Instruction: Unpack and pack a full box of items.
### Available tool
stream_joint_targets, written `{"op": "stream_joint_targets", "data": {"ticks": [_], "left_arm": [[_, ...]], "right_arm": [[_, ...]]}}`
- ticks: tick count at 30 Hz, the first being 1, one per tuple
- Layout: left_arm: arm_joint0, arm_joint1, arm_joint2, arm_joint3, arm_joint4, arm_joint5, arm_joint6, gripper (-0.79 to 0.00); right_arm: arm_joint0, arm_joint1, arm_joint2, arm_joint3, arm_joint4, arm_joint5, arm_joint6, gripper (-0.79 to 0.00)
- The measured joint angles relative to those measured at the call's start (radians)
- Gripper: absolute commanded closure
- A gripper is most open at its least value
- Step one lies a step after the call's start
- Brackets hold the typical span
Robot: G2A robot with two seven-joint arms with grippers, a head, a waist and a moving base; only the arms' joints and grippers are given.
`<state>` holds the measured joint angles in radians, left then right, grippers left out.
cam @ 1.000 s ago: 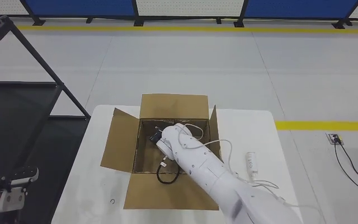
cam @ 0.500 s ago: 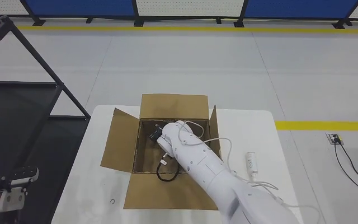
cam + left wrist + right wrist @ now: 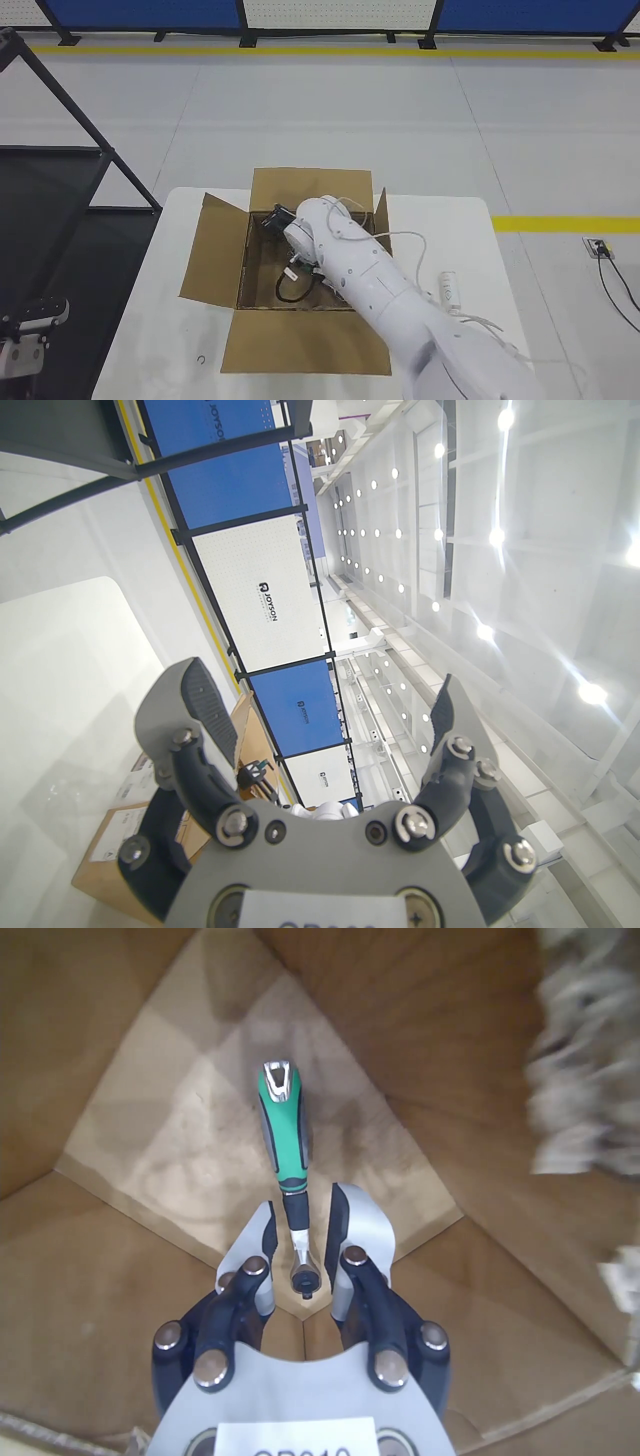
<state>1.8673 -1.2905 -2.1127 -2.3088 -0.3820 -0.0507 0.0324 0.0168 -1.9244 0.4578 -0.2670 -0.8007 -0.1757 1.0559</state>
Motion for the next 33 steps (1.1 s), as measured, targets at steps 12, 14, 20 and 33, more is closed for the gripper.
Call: {"op": "stream_joint_targets", "data": {"ticks": [12, 14, 20, 33], "left_arm": [[0.000, 0.000, 0.000, 0.000, 0.000, 0.000, 0.000, -0.785], [0.000, 0.000, 0.000, 0.000, 0.000, 0.000, 0.000, -0.785], [0.000, 0.000, 0.000, 0.000, 0.000, 0.000, 0.000, -0.785], [0.000, 0.000, 0.000, 0.000, 0.000, 0.000, 0.000, -0.785]], "right_arm": [[-0.026, 0.133, 0.120, -0.312, -0.007, -0.015, 0.095, -0.299], [-0.078, 0.186, 0.176, -0.459, -0.038, 0.025, 0.132, -0.302], [-0.442, 0.367, 0.474, -1.137, -0.250, 0.108, 0.369, -0.323], [-0.901, 0.450, 0.899, -1.935, -0.261, 0.160, 0.262, -0.440]]}}
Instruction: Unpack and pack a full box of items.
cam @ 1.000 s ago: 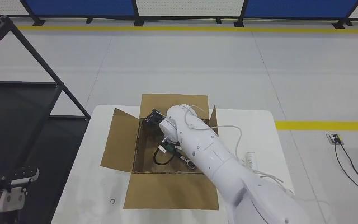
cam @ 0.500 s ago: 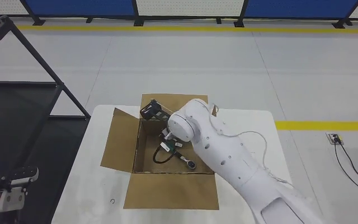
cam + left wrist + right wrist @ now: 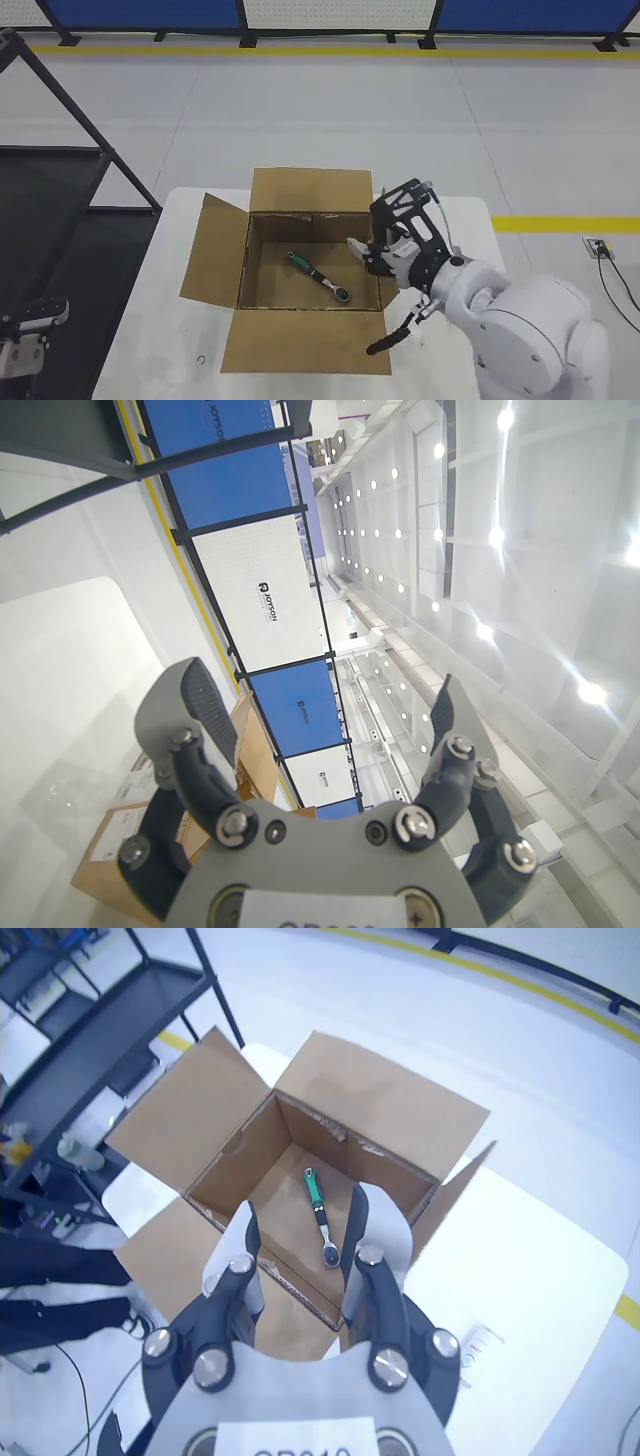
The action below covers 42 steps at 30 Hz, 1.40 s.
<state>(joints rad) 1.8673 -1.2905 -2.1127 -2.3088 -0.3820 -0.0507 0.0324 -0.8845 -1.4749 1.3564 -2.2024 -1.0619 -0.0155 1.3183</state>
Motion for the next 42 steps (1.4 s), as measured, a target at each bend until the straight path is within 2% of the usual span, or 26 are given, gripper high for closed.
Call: {"op": "stream_joint_targets", "data": {"ticks": [6, 7, 10, 11, 12, 13, 16, 19, 29, 38, 42], "left_arm": [[0.000, 0.000, 0.000, 0.000, 0.000, 0.000, 0.000, -0.785], [0.000, 0.000, 0.000, 0.000, 0.000, 0.000, 0.000, -0.785], [0.000, 0.000, 0.000, 0.000, 0.000, 0.000, 0.000, -0.785], [0.000, 0.000, 0.000, 0.000, 0.000, 0.000, 0.000, -0.785], [0.000, 0.000, 0.000, 0.000, 0.000, 0.000, 0.000, -0.785], [0.000, 0.000, 0.000, 0.000, 0.000, 0.000, 0.000, -0.785], [0.000, 0.000, 0.000, 0.000, 0.000, 0.000, 0.000, -0.785], [0.000, 0.000, 0.000, 0.000, 0.000, 0.000, 0.000, -0.785], [0.000, 0.000, 0.000, 0.000, 0.000, 0.000, 0.000, -0.785], [0.000, 0.000, 0.000, 0.000, 0.000, 0.000, 0.000, -0.785], [0.000, 0.000, 0.000, 0.000, 0.000, 0.000, 0.000, -0.785]], "right_arm": [[-0.078, 0.017, 0.155, -0.045, -0.051, 0.059, -0.027, -0.459], [-0.094, 0.020, 0.184, -0.044, -0.066, 0.074, -0.034, -0.486], [-0.125, 0.027, 0.243, -0.021, -0.104, 0.099, -0.035, -0.643], [-0.131, 0.030, 0.254, -0.008, -0.109, 0.098, -0.028, -0.665], [-0.134, 0.033, 0.265, 0.010, -0.115, 0.096, -0.020, -0.748], [-0.138, 0.036, 0.276, 0.038, -0.145, 0.093, -0.013, -0.785], [-0.147, 0.044, 0.268, 0.129, -0.280, 0.098, -0.012, -0.785], [-0.147, 0.049, 0.260, 0.217, -0.331, 0.083, 0.007, -0.785], [-0.092, 0.068, 0.303, 0.524, -0.352, 0.038, 0.070, -0.785], [-0.033, 0.077, 0.275, 0.725, -0.322, -0.007, 0.070, -0.785], [-0.017, 0.080, 0.257, 0.766, -0.327, -0.014, 0.070, -0.677]]}}
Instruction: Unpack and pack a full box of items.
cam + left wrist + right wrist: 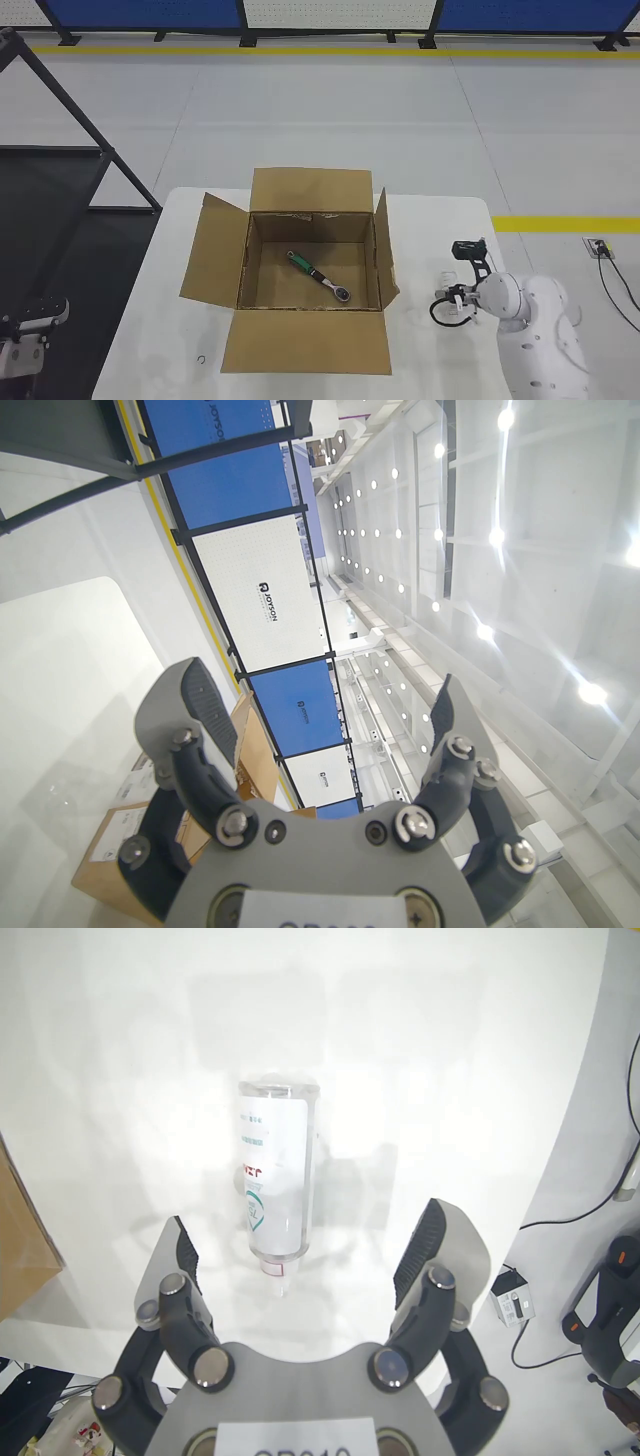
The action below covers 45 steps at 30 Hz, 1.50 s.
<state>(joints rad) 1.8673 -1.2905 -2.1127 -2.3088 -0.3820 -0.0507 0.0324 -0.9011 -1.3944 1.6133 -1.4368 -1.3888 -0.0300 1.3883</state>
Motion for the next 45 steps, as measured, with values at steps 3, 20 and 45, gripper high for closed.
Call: {"op": "stream_joint_targets", "data": {"ticks": [3, 20, 45], "left_arm": [[0.000, 0.000, 0.000, 0.000, 0.000, 0.000, 0.000, -0.785], [0.000, 0.000, 0.000, 0.000, 0.000, 0.000, 0.000, -0.785], [0.000, 0.000, 0.000, 0.000, 0.000, 0.000, 0.000, -0.785]], "right_arm": [[0.019, 0.002, -0.017, 0.041, -0.003, -0.003, 0.003, -0.597], [0.023, 0.017, 0.037, -0.076, 0.198, -0.009, -0.069, 0.000], [0.097, -0.010, -0.573, -0.690, 0.255, -0.026, -0.107, 0.000]]}}
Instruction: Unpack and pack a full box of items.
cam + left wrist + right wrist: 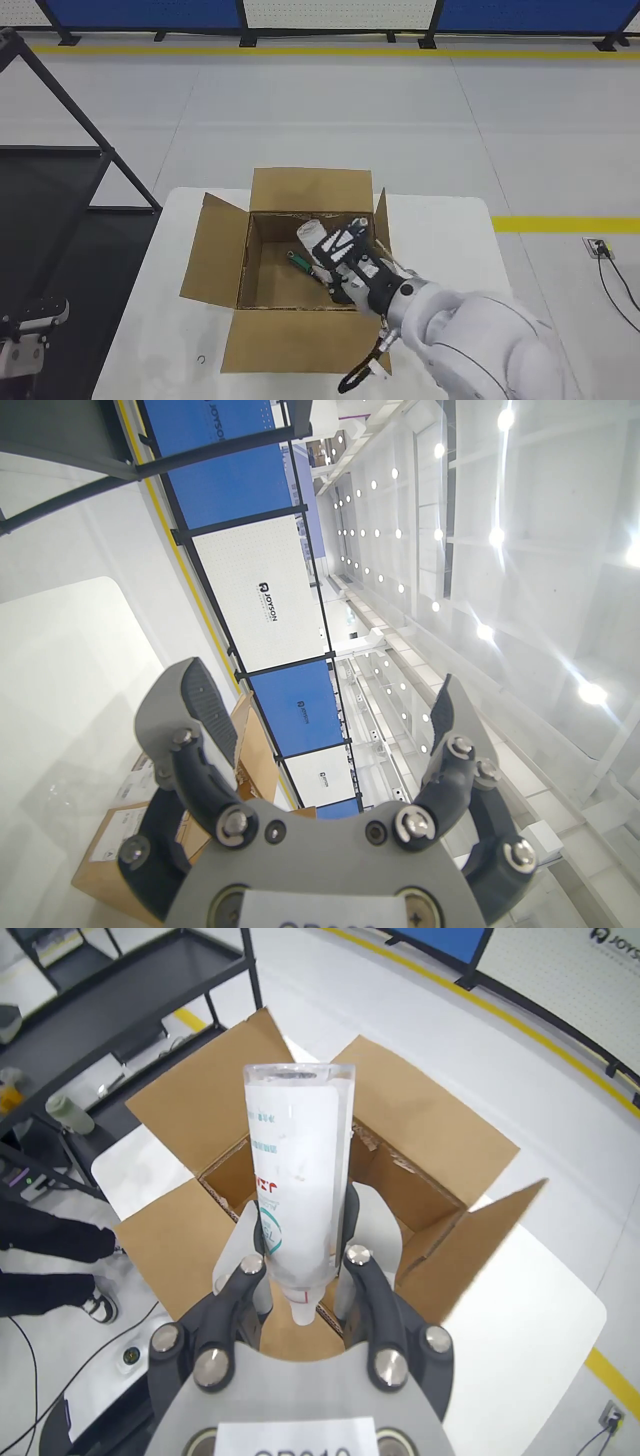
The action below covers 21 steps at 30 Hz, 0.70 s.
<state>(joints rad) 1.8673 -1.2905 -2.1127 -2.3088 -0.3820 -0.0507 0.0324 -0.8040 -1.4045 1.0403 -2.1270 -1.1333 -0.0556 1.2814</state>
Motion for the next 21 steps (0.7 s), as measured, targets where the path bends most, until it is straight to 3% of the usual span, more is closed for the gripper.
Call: {"op": "stream_joint_targets", "data": {"ticks": [10, 21], "left_arm": [[0.000, 0.000, 0.000, 0.000, 0.000, 0.000, 0.000, -0.785], [0.000, 0.000, 0.000, 0.000, 0.000, 0.000, 0.000, -0.785]], "right_arm": [[0.286, -0.082, -0.300, 0.430, -0.071, 0.108, 0.036, 0.000], [0.490, -0.187, -0.448, 0.903, -0.081, 0.170, 0.046, 0.000]]}}
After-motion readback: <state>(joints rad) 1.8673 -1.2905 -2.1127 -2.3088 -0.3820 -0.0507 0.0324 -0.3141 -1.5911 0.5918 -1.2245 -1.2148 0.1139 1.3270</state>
